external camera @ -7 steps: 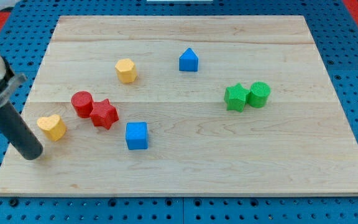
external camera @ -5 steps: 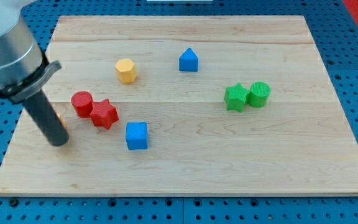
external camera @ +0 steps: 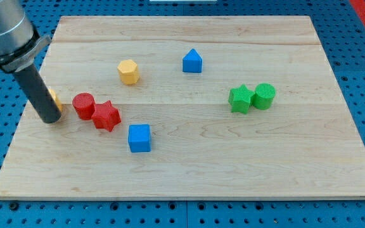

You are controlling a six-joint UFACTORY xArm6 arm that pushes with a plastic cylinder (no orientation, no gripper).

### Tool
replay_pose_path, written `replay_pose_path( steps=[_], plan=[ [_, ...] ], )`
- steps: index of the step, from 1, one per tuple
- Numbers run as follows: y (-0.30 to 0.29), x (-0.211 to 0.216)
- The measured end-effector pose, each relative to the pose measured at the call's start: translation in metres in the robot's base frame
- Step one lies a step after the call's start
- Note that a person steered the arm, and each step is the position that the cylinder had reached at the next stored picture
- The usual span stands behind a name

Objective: Put the yellow hexagon into the yellow heart

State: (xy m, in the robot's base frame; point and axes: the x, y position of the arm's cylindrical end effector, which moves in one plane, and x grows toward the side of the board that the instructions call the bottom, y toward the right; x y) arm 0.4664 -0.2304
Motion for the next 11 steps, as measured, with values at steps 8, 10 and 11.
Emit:
replay_pose_path(
  steps=[8, 10, 11],
  plan=[
    [0.029, -0.099],
    [0.117, -0.055],
    [0.169, -0.055]
  ],
)
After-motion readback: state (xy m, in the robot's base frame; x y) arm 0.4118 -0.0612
